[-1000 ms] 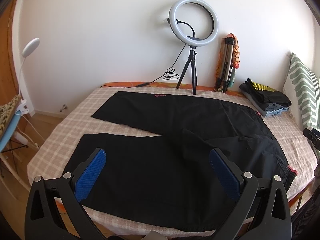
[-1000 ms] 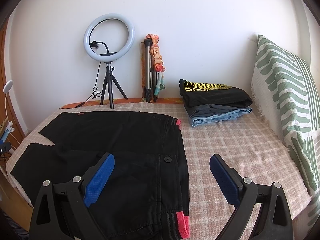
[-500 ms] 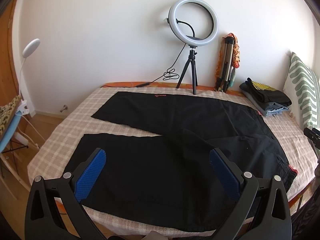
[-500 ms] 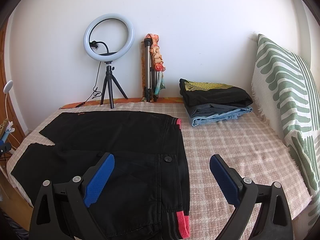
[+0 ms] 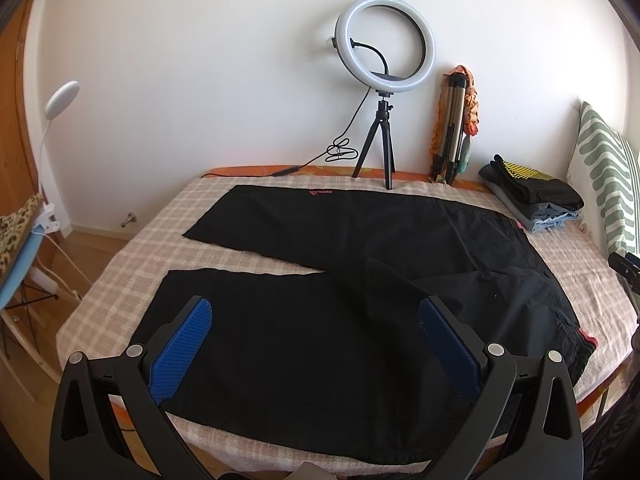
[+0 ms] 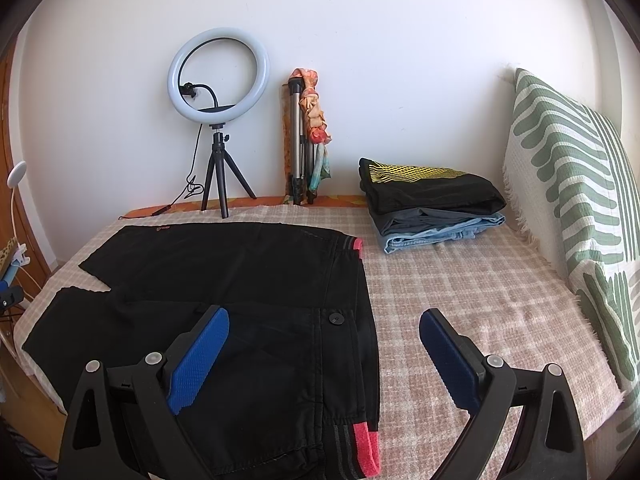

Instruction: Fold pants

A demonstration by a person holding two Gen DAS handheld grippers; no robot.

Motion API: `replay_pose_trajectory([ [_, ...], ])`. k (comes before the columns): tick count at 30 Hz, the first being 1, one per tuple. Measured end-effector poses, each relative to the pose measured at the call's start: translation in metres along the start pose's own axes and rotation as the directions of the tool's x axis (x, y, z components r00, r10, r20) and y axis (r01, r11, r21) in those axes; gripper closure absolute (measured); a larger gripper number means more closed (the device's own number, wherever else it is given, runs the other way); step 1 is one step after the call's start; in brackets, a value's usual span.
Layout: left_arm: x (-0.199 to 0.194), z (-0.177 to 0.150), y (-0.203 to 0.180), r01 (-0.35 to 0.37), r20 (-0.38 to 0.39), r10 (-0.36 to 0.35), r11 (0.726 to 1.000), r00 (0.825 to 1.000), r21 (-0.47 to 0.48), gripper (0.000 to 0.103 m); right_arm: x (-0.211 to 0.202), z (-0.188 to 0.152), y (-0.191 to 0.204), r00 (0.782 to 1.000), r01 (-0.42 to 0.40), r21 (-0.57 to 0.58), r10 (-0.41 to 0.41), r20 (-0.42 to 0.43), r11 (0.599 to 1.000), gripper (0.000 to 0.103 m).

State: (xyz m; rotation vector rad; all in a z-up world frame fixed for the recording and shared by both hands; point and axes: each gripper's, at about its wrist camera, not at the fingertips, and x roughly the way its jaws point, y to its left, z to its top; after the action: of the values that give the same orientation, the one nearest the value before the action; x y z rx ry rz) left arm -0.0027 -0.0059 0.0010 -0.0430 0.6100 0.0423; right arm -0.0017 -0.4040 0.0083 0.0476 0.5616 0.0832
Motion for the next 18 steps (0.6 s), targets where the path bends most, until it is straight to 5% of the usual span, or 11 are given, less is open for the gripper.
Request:
replay_pose_trajectory([
  [18, 0.0004, -0.0003, -0.0001, -0.013, 0.003, 0.013, 1.000, 1.000, 0.008, 0.000, -0.0002, 0.0005, 0.0031, 1.000, -0.003, -0.015, 0.003, -0.002, 1.000, 0.006],
])
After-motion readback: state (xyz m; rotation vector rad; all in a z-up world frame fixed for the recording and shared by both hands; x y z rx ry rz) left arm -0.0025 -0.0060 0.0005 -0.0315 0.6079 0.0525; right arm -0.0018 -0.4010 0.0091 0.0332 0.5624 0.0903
